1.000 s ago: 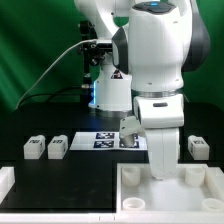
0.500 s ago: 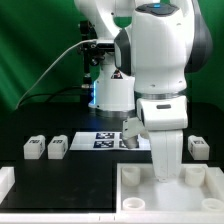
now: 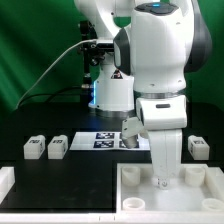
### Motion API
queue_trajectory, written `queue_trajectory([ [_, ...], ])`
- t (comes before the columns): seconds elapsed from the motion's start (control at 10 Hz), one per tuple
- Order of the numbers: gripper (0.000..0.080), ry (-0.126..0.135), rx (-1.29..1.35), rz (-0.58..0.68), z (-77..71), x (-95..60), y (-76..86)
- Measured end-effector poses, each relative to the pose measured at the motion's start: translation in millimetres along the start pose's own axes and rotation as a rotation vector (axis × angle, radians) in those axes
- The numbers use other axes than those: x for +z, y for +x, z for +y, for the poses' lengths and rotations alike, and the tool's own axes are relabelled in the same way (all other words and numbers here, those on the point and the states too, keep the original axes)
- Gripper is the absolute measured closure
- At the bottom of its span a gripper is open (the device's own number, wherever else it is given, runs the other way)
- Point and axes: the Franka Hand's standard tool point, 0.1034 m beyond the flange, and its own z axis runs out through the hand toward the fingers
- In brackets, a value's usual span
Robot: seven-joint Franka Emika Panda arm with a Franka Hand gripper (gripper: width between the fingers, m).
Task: Assemble one leg
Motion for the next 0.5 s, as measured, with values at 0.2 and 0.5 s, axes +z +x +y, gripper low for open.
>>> queue_trajectory([
  [0.2,0.0153,0.0,0.0,0.0,0.0,0.0,-0.1],
  [0.5,0.0151,0.0,0.0,0.0,0.1,0.0,-0.2],
])
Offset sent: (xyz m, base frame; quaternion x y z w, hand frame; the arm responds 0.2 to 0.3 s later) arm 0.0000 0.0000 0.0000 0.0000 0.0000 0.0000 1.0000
